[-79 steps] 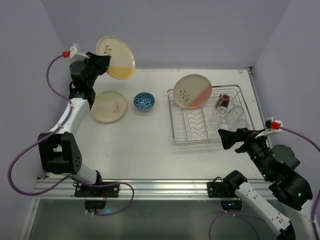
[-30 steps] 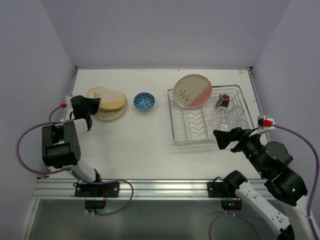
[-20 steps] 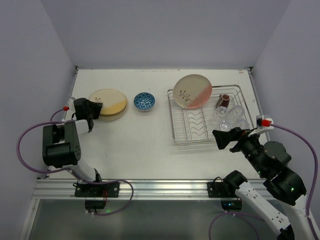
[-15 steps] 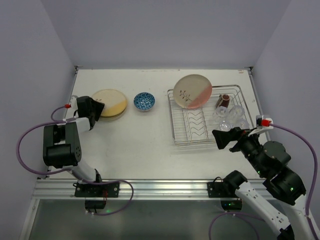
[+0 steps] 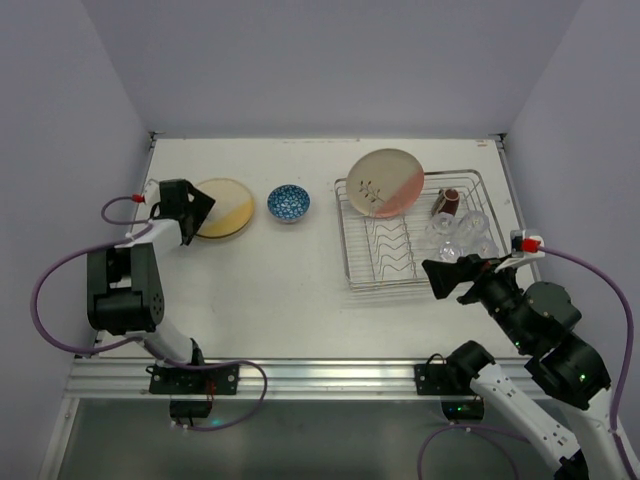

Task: Unload the mixed dishes from the dish rack

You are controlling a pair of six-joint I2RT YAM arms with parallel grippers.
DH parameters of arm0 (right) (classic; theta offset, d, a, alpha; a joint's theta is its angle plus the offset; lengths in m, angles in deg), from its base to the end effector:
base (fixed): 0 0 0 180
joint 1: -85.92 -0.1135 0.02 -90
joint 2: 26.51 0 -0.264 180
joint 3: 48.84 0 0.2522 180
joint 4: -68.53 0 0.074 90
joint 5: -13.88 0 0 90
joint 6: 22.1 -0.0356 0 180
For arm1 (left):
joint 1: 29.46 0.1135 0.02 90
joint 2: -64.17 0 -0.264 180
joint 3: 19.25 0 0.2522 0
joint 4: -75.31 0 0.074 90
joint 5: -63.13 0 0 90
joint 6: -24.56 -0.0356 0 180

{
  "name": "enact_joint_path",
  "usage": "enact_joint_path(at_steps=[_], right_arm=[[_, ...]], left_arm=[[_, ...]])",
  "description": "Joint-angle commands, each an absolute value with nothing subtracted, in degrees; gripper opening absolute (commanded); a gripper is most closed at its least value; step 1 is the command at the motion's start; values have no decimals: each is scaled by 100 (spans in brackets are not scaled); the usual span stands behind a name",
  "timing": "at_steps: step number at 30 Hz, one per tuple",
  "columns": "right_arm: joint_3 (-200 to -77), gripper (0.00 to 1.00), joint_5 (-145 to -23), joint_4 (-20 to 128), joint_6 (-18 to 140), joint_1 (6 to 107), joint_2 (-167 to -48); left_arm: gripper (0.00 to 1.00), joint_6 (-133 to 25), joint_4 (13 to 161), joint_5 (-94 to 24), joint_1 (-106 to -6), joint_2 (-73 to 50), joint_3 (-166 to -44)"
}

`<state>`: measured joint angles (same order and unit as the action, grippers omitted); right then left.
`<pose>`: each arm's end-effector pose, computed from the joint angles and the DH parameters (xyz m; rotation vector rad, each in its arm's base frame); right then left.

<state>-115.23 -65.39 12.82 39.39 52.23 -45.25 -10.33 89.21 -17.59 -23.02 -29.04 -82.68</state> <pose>0.0434 0.0210 0.3694 0.0633 1.7507 0.6428 0.3299 0.0430 0.1765 -1.2625 1.9617 -0.2386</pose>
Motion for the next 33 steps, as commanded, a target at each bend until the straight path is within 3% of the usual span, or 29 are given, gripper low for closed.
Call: enact_joint_path(at_steps=[1,18,25,33], right_arm=[[-11464,99,-6654,1495,3873,5235,-4549],[-11402,99,-6653,1540,3864,5235,-4540],[-11393,99,-6627,1548,3873,5235,-4540],[-11402,99,-6636,1557,3846,5235,-4532]], left_arm=[[100,-1332,10003,-1202,-2427,-3048,-8784],[100,-1376,11587,-525,-2542,-2725,-9559],[100,-2693,10228,-1657,-2980,-1739,-9690],[100,-4529,10400,-3161,-4465,-2563,-11394]])
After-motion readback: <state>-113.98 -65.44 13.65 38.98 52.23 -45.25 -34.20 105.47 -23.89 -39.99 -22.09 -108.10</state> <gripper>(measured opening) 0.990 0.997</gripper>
